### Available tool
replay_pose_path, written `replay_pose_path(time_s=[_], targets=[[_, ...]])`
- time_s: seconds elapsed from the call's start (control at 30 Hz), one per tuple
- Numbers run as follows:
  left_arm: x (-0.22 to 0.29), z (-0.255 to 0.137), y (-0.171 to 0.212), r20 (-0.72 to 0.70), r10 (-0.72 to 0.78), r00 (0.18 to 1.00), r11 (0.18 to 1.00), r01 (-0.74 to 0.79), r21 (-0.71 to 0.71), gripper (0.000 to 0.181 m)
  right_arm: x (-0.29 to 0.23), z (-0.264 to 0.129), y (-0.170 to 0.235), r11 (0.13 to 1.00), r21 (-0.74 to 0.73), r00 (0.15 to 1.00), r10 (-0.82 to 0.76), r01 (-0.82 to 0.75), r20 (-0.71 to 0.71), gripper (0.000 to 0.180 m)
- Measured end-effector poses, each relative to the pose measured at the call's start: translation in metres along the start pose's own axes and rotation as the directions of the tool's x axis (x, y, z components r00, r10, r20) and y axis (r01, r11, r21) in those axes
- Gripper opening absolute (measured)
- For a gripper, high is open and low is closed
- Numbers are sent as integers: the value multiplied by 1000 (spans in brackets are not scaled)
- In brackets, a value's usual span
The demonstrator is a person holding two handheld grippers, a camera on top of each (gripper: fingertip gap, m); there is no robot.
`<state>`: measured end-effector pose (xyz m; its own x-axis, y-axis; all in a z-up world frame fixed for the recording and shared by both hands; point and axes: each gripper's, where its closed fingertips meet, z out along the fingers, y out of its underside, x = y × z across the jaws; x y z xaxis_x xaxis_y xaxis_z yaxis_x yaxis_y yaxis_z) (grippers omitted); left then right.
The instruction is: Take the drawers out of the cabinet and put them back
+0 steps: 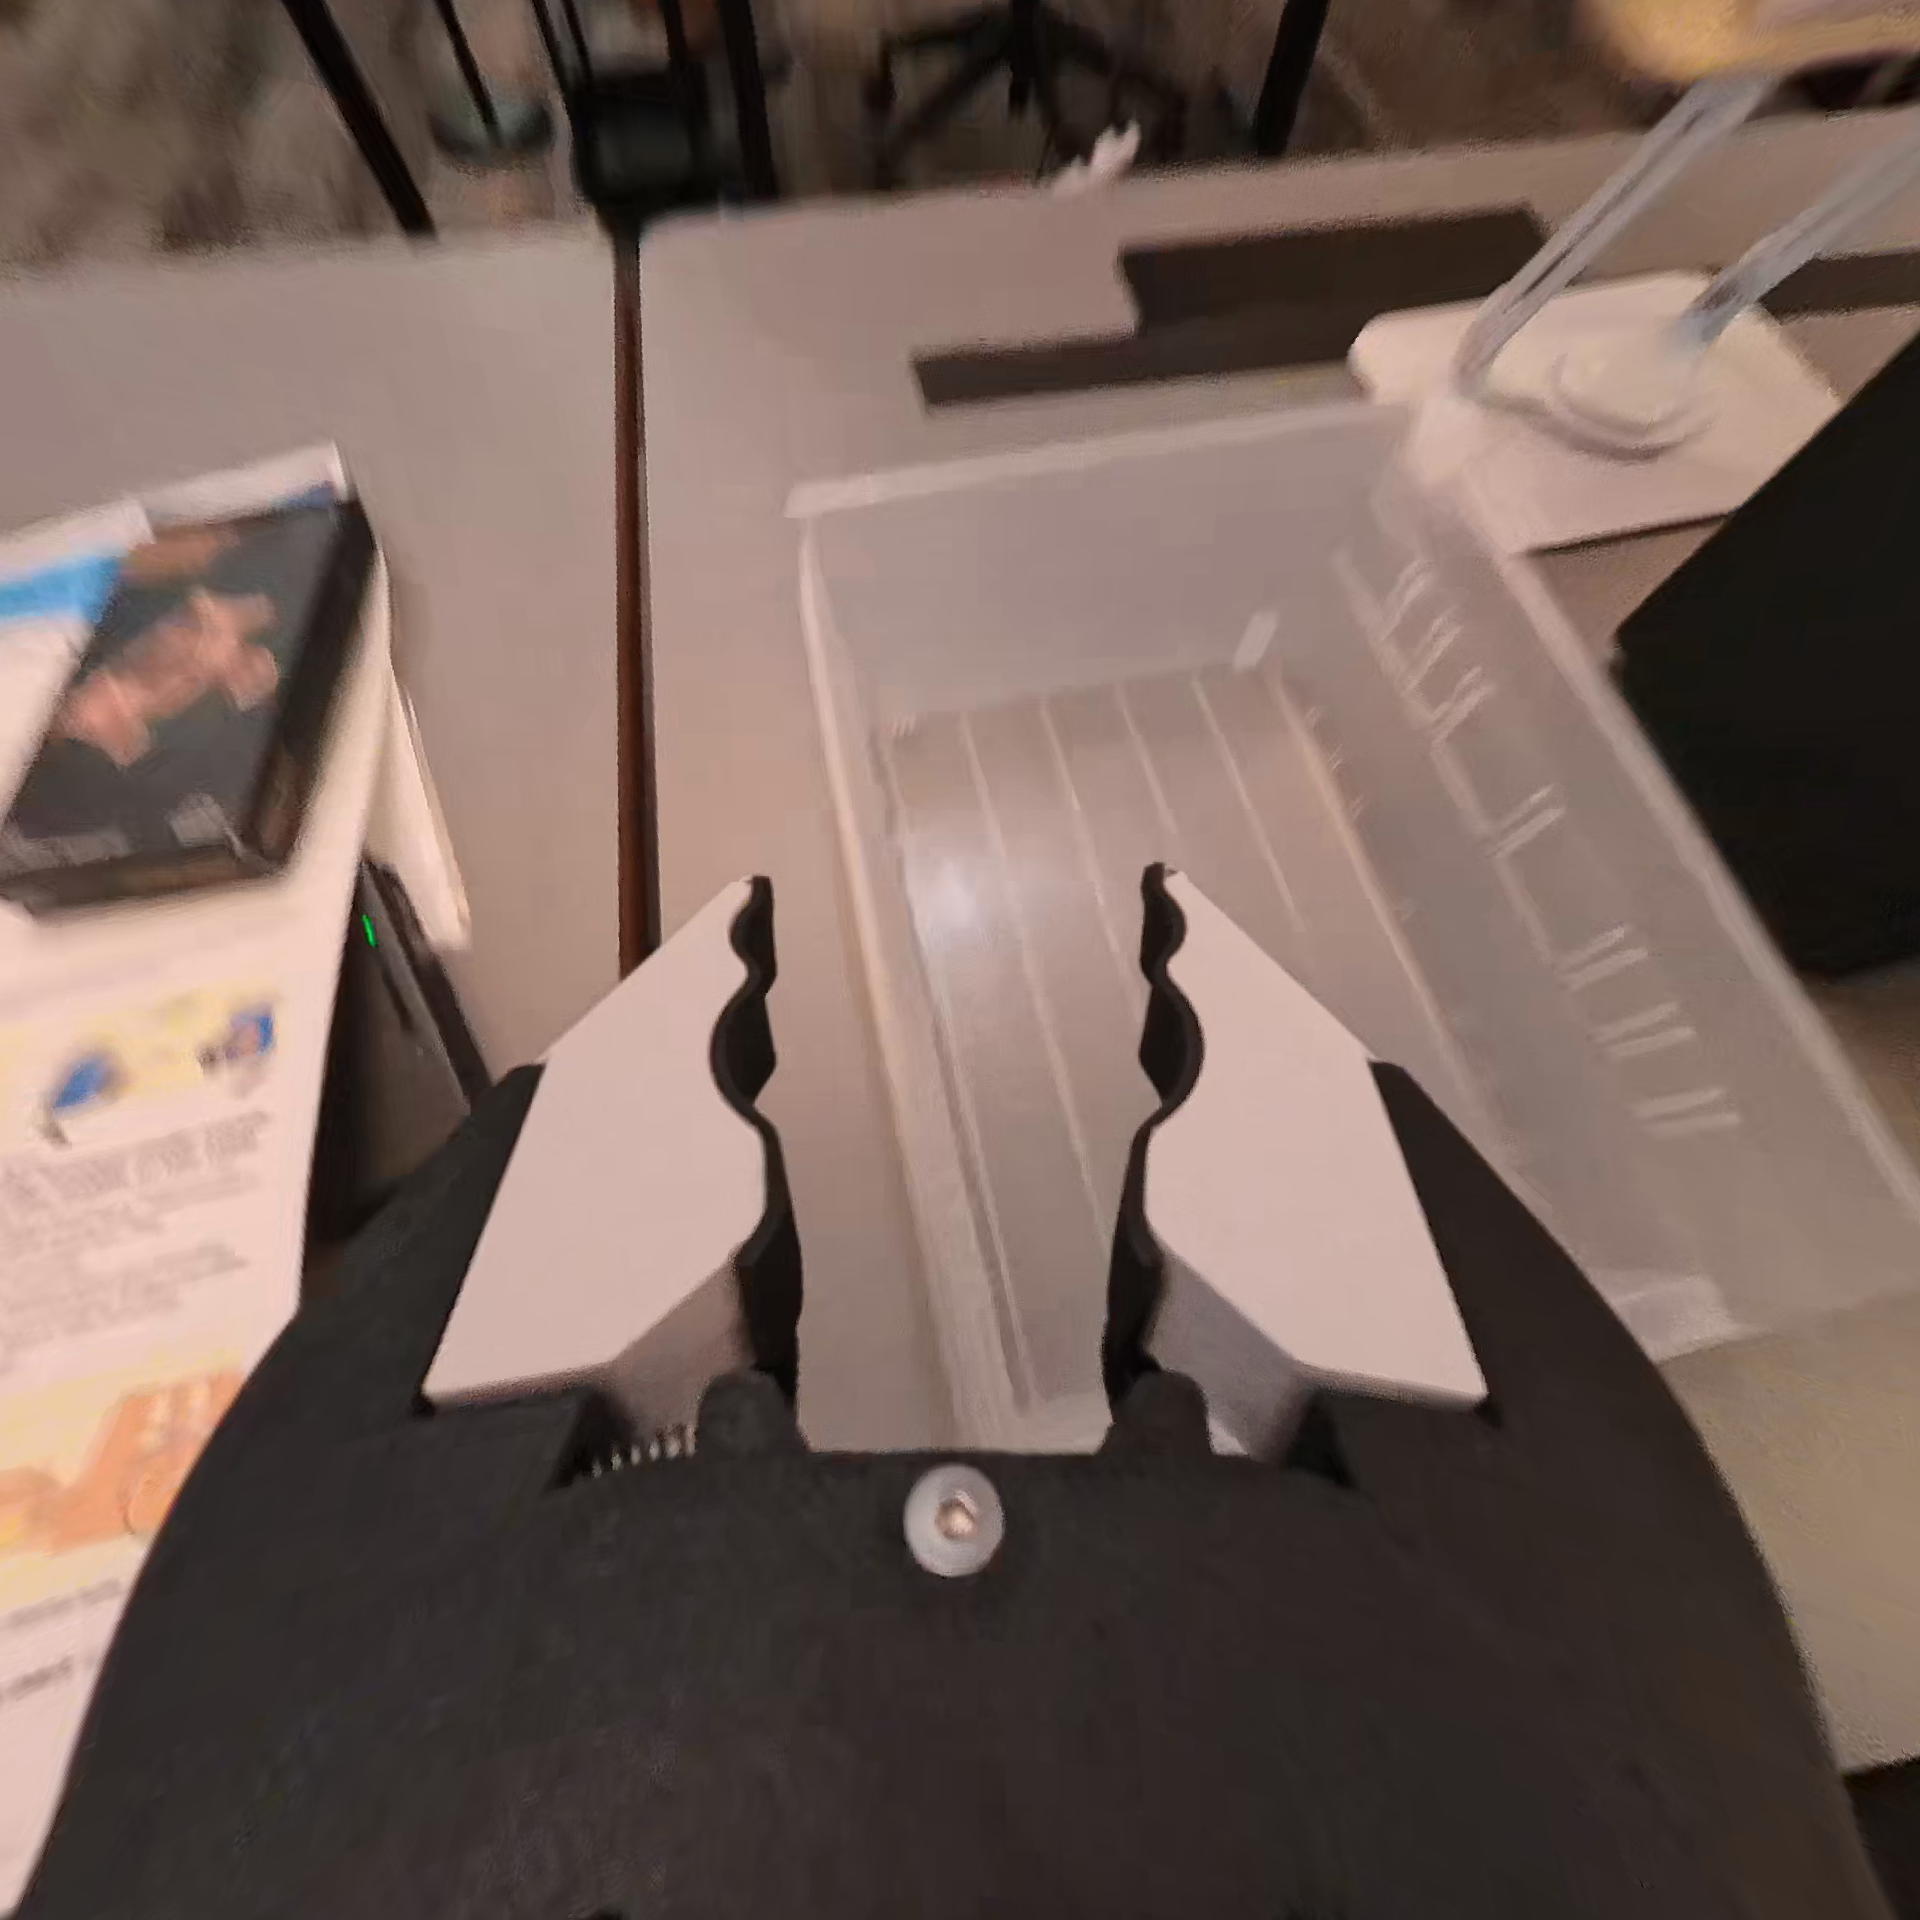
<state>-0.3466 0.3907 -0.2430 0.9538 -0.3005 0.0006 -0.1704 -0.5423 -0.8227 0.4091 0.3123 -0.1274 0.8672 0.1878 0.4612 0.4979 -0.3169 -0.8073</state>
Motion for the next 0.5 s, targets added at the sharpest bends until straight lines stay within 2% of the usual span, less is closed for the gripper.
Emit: replay_pose_path(time_s=[0.1,0.2,0.33,0.43,0.5], targets=[[58,-15,-57,-92,119,989,987,-107,119,67,-91,-4,-85,944,218,955,-274,246,109,55],[133,-27,-110,-180,278,944,947,-239,213,66,-183,-7,-128,861,338,865,-461,381,198,56],[244,-27,-166,-315,472,823,868,-373,328,62,-278,-1,-137,779,393,748,-606,488,272,59],[322,-7,-168,-455,597,660,801,-524,291,61,-312,11,-132,709,386,688,-692,591,219,60],[351,19,-161,-457,680,573,715,-656,241,65,-327,17,-130,679,399,669,-718,616,191,54]])
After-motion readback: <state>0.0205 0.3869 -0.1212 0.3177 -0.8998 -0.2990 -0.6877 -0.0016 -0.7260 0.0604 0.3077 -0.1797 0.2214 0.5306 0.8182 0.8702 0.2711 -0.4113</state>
